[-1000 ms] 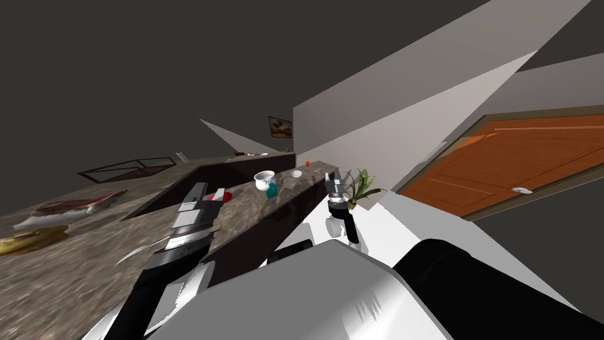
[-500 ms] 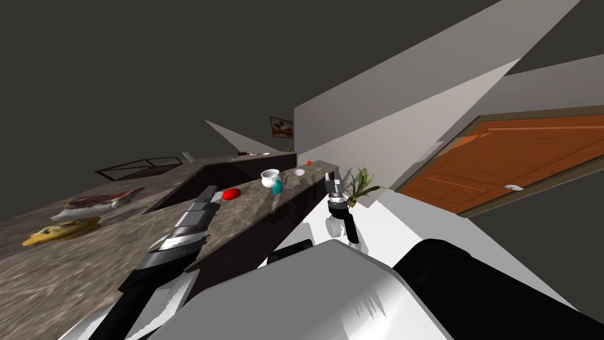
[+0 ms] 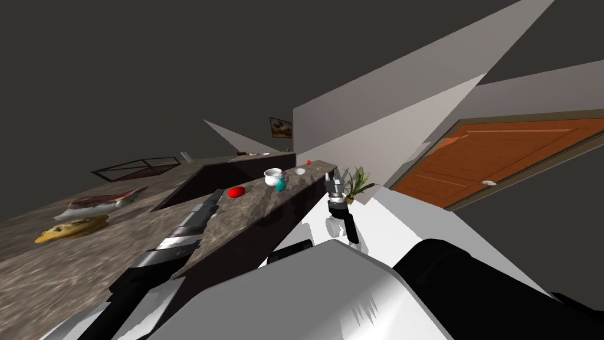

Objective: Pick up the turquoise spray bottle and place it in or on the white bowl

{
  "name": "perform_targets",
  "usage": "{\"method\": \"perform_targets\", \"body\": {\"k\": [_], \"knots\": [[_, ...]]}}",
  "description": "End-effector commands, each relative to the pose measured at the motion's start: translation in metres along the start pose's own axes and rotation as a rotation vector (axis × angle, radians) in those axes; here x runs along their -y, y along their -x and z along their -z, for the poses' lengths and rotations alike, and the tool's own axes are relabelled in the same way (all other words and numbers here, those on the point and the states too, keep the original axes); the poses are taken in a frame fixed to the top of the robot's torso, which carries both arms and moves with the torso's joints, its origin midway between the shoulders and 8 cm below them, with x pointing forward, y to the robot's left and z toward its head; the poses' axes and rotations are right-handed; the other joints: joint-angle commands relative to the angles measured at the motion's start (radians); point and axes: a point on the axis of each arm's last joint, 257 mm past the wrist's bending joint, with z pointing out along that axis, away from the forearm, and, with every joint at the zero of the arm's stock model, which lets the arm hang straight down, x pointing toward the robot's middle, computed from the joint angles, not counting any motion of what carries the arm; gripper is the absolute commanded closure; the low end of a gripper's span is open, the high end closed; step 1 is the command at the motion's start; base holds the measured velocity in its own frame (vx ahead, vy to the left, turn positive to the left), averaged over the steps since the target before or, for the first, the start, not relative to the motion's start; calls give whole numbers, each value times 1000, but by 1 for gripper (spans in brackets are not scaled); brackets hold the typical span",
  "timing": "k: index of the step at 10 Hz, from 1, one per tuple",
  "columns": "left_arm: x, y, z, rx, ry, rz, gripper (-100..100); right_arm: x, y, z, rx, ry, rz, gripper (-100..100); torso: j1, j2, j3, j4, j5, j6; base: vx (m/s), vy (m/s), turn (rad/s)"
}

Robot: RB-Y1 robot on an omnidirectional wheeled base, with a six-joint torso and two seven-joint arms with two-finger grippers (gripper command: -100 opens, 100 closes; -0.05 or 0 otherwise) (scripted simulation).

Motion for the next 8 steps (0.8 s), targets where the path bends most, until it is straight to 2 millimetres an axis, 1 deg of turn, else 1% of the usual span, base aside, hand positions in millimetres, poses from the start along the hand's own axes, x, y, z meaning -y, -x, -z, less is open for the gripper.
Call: {"method": "perform_targets", "body": {"k": [1, 2, 4, 5, 7, 8], "knots": [[-15, -3, 2, -47, 24, -73, -100, 0, 0, 0, 0, 0, 0, 0, 0, 0, 0, 0, 0, 0, -53, 98, -135], [-14, -4, 2, -57, 19, -81, -100, 0, 0, 0, 0, 0, 0, 0, 1, 0, 0, 0, 0, 0, -42, 73, -33], [-33, -8, 4, -119, 43, -168, -100, 0, 0, 0, 0, 0, 0, 0, -1, -1, -1, 0, 0, 0, -31, 53, -119], [-32, -9, 3, -129, 39, -177, -100, 0, 0, 0, 0, 0, 0, 0, -1, -2, -1, 0, 0, 0, -22, 51, -56], [-51, -14, 6, -194, 58, -259, -100, 0, 0, 0, 0, 0, 0, 0, -2, -3, -1, -1, 0, 0, -23, 46, -144], [-51, -14, 6, -204, 53, -268, -100, 0, 0, 0, 0, 0, 0, 0, -2, -3, -1, -1, 0, 0, -15, 40, -78]]}}
